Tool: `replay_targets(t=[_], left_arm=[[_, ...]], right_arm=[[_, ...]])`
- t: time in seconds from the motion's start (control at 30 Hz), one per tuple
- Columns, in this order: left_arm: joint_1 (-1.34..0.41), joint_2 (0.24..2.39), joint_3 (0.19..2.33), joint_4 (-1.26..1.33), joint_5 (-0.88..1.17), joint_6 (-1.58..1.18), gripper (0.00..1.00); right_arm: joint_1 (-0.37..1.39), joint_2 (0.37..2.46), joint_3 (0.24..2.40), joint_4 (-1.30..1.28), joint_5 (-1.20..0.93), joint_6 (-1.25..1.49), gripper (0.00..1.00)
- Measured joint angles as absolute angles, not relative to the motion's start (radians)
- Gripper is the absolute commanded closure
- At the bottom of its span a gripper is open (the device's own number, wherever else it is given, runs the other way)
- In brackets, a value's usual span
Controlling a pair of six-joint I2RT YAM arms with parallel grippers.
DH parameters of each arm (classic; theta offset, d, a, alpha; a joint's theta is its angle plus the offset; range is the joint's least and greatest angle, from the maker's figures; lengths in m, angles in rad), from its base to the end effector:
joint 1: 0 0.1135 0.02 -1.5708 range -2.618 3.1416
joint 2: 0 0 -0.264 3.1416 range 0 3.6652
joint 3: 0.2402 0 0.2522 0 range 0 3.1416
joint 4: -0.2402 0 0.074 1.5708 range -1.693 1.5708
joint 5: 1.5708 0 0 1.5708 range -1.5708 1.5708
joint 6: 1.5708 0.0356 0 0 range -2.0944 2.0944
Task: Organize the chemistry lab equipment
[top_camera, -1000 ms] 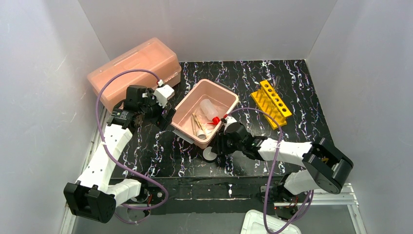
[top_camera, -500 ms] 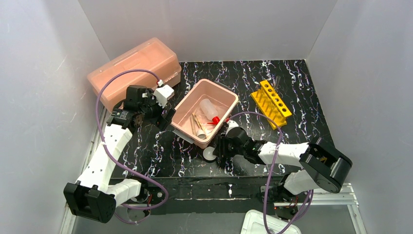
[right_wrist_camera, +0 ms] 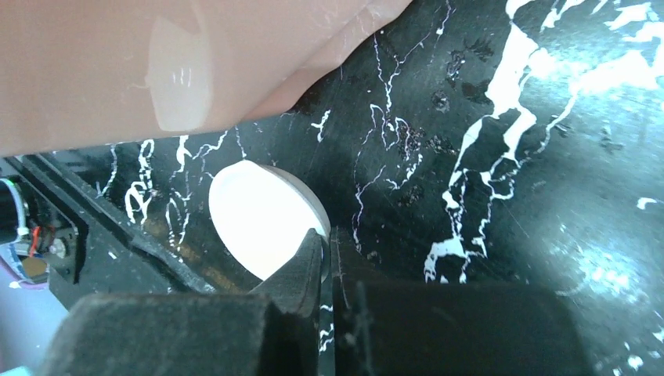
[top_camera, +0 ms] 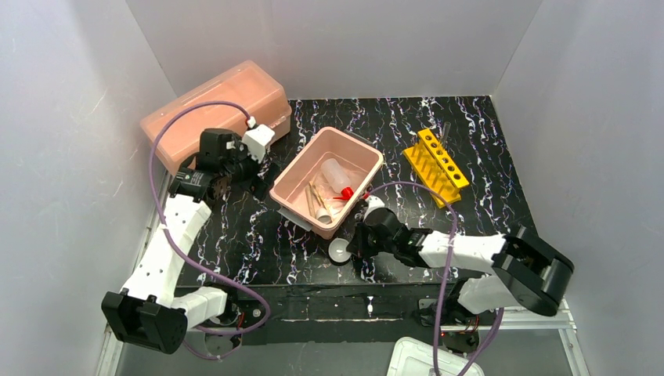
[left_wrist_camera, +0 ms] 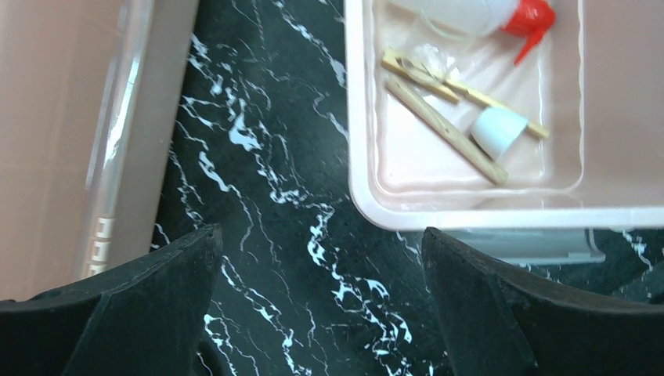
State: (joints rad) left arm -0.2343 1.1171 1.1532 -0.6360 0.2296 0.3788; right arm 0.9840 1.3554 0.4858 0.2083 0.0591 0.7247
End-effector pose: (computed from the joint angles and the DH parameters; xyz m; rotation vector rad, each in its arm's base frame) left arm 0.2283 -0.0628 0.3582 0.7748 2.0136 -0.1657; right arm 0.1423 0.2103 0.1557 -0.2729 2.3583 0.8292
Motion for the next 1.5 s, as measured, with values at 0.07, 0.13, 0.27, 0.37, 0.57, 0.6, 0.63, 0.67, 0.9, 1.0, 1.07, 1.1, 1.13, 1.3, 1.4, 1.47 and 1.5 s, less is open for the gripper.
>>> replay_targets(t=[0.07,0.13,0.27,0.37,0.57,0.6,0.63,0.67,0.9,1.0,1.07,1.1,1.13,1.3,1.4,1.47,1.5], left_arm=[[-0.232,1.141,1.202,-0.631,0.212,0.355,0.02],[-0.23,1.165,1.252,-0.612,0.194,0.331,0.02],[-0.225,1.204,1.346,-0.558,0.167,0.287,0.02],[-0.224,1.231,1.398,-0.527,0.159,0.261,0.02],[-0.224,1.244,1.392,-0.502,0.153,0.222,0.02],[-0.224,1.243,1.38,-0.5,0.153,0.219,0.02],[-0.224,1.242,1.365,-0.5,0.153,0.215,0.02],[-0.224,1.242,1.353,-0.502,0.154,0.212,0.02],[-0.224,1.241,1.302,-0.528,0.161,0.188,0.02],[-0.223,1.229,1.302,-0.532,0.163,0.182,0.02],[-0.218,1.212,1.302,-0.53,0.163,0.18,0.02],[-0.215,1.204,1.302,-0.527,0.163,0.179,0.02],[-0.209,1.193,1.302,-0.521,0.162,0.179,0.02],[-0.178,1.154,1.303,-0.464,0.15,0.187,0.02],[-0.168,1.15,1.314,-0.434,0.146,0.198,0.02],[-0.165,1.153,1.336,-0.426,0.147,0.205,0.02],[-0.165,1.156,1.357,-0.426,0.152,0.209,0.02]], right_arm=[[0.984,1.299,0.486,0.166,0.072,0.721,0.99],[0.984,1.231,0.486,0.121,0.084,0.715,0.99],[0.984,1.085,0.49,0.008,0.106,0.697,0.99],[0.984,0.978,0.514,-0.11,0.118,0.673,0.99],[0.984,0.858,0.683,-0.342,0.163,0.61,0.99],[0.984,0.86,0.728,-0.372,0.171,0.597,0.99],[0.984,0.87,0.78,-0.401,0.178,0.586,0.99],[0.982,0.891,0.846,-0.432,0.183,0.571,0.99],[0.938,1.175,1.259,-0.504,0.163,0.481,0.99],[0.905,1.315,1.377,-0.524,0.137,0.453,0.99],[0.88,1.401,1.427,-0.525,0.111,0.442,0.99],[0.866,1.438,1.441,-0.526,0.097,0.441,0.99],[0.851,1.475,1.455,-0.529,0.081,0.441,0.99],[0.811,1.645,1.543,-0.565,0.032,0.439,0.99],[0.809,1.735,1.613,-0.581,0.009,0.434,0.99],[0.809,1.785,1.646,-0.581,-0.005,0.43,0.99],[0.809,1.806,1.653,-0.581,-0.009,0.427,0.99]])
